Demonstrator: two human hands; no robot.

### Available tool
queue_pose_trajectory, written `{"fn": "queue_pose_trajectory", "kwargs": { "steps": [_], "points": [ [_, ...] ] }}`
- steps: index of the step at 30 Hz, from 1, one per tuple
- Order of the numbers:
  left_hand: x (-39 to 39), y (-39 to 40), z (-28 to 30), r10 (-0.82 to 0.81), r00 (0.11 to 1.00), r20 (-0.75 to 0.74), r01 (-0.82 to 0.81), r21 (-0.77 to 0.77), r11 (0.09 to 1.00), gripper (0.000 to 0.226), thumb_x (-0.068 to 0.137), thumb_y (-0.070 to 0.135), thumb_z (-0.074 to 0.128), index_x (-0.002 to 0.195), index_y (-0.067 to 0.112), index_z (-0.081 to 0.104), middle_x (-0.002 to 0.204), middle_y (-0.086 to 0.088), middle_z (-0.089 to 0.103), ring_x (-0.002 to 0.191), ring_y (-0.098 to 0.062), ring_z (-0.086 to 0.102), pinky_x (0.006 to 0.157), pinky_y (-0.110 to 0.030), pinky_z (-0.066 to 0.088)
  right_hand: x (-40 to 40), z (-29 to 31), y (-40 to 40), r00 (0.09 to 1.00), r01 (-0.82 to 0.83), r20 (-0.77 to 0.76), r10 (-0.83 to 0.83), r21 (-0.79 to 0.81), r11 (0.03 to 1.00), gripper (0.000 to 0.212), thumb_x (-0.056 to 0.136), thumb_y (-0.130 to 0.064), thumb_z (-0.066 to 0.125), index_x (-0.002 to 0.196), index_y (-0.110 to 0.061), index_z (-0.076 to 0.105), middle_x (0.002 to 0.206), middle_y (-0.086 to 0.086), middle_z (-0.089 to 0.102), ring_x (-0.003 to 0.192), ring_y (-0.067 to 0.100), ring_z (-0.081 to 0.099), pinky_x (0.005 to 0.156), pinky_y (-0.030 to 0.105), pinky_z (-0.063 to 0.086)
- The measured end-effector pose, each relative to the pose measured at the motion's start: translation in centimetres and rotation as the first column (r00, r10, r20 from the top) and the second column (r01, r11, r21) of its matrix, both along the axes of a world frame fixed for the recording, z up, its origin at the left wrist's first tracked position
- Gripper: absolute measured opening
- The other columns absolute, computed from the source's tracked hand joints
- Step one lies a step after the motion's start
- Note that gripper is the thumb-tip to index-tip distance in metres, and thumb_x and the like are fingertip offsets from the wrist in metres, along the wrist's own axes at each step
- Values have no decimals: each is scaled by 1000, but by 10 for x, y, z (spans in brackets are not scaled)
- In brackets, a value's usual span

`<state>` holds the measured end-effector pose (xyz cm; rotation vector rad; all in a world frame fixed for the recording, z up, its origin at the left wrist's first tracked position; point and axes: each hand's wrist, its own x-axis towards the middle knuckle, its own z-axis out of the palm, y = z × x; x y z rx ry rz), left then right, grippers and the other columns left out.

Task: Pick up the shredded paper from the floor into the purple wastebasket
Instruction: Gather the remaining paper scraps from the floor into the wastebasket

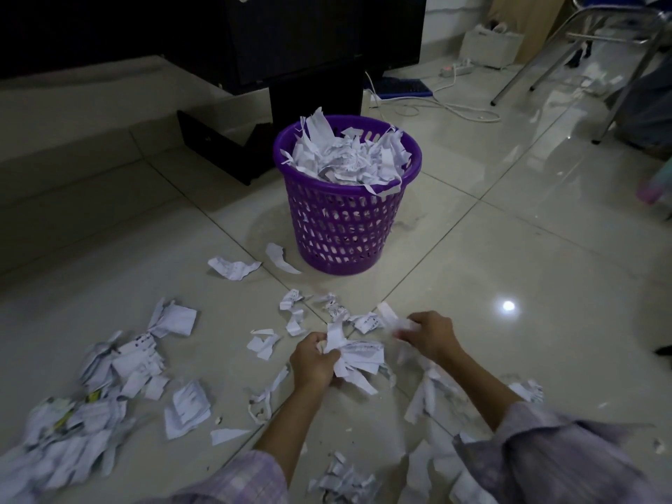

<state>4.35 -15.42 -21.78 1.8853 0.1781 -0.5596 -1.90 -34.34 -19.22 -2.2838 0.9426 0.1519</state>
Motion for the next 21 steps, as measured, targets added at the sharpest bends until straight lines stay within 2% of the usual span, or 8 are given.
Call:
{"fn": "queue_pose_trajectory", "kwargs": {
  "steps": [2, 5, 7, 9, 13, 15, 18, 21],
  "points": [
    [0, 0, 2, -18, 1000, 16, 18, 10, 1000, 18, 79, 3, 70, 91, 14, 61, 92, -11, 65, 88, -32, 67, 76, -49, 57, 10, 8, 11, 998, 10, 59, -17, 123, 992, 21, 80, -37, 74, 74, -18, 67, 76, 3, 63, 68, 14, 57, 59, 21, 42],
    [2, 4, 5, 0, 1000, 27, 0, 18, 1000, 19, 81, 2, 68, 96, 11, 62, 95, -11, 64, 87, -30, 65, 78, -44, 57, 21, 14, 31, 996, 27, 77, -51, 286, 958, 31, 81, -32, 73, 104, -10, 71, 92, 6, 66, 85, 21, 63, 74, 31, 53],
    [5, 9, 7, 21, 1000, 14, -22, 14, 1000, 19, 81, 2, 67, 97, 10, 62, 96, -12, 64, 88, -29, 64, 81, -41, 56, 24, 15, 42, 999, 11, 44, -28, 345, 938, 21, 84, -23, 69, 100, -10, 70, 93, 7, 66, 84, 21, 62, 75, 31, 51],
    [7, 13, 5, 31, 999, -13, -31, -18, 999, 18, 80, 4, 68, 92, 14, 60, 99, -17, 67, 92, -35, 66, 83, -48, 56, 24, 14, 50, 1000, -5, 22, -4, 390, 921, 7, 81, -14, 62, 84, -13, 69, 86, 7, 63, 79, 19, 57, 72, 30, 46],
    [4, 14, 8, 55, 993, -100, -62, -70, 996, 9, 79, 14, 68, 86, 18, 63, 100, -15, 70, 93, -34, 67, 85, -50, 55, 19, 8, 65, 990, -142, 39, 136, 257, 956, 13, 84, -19, 65, 95, -16, 70, 91, 0, 61, 86, 13, 53, 63, 15, 38],
    [1, 11, 17, 85, 982, -170, -108, -129, 986, 6, 82, 25, 66, 84, 19, 64, 102, -14, 70, 93, -34, 67, 85, -50, 56, 16, 8, 73, 988, -151, 68, 139, 225, 963, 23, 83, -24, 69, 105, -17, 70, 100, -2, 64, 93, 11, 55, 71, 17, 39],
    [-2, 8, 27, 74, 977, -201, -98, -113, 989, 36, 80, 38, 73, 103, 13, 65, 107, -10, 68, 98, -32, 66, 83, -43, 58, 13, 11, 83, 984, -153, 126, 127, 229, 961, 24, 79, -27, 75, 100, -19, 72, 97, -7, 65, 95, 11, 58, 78, 22, 40],
    [-5, 10, 29, 110, 972, -209, -128, -78, 989, 50, 77, 30, 77, 118, 5, 61, 115, -12, 66, 101, -32, 64, 79, -36, 56, 11, 14, 91, 980, -176, 132, 147, 247, 953, 33, 74, -32, 79, 103, -18, 70, 103, -3, 66, 96, 14, 56, 79, 26, 42]
  ]
}}
